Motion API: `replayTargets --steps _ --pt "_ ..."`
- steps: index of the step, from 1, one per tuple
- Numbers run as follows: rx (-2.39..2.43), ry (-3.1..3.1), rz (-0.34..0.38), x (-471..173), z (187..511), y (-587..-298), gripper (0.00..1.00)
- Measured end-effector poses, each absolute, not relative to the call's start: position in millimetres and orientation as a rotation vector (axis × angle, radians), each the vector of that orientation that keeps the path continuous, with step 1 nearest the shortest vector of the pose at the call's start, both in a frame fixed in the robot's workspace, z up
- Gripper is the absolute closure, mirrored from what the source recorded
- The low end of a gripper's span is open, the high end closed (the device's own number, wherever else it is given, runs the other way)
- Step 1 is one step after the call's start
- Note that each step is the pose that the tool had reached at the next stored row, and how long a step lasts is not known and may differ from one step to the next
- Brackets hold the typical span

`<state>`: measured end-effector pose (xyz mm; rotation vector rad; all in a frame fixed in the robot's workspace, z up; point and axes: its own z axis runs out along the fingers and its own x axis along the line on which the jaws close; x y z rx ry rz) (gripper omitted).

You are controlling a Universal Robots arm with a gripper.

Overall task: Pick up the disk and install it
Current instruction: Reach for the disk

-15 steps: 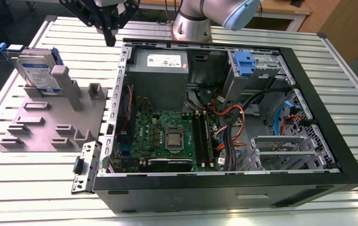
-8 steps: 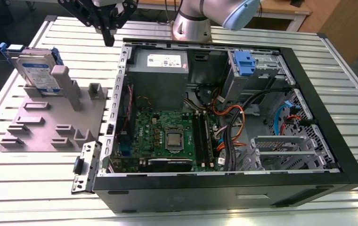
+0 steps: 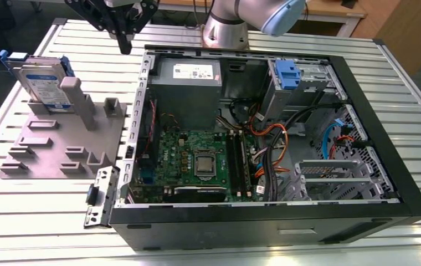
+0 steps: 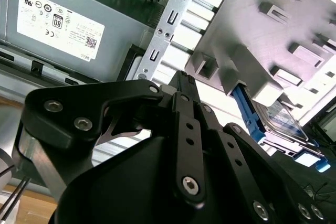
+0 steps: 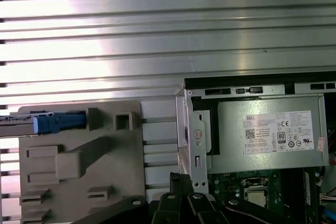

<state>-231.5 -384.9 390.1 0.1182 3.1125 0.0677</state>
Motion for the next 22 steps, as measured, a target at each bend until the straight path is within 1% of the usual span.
replayTargets --steps 22 --pt "0.118 3.113 0.068 -248.5 389.7 -380.8 0.89"
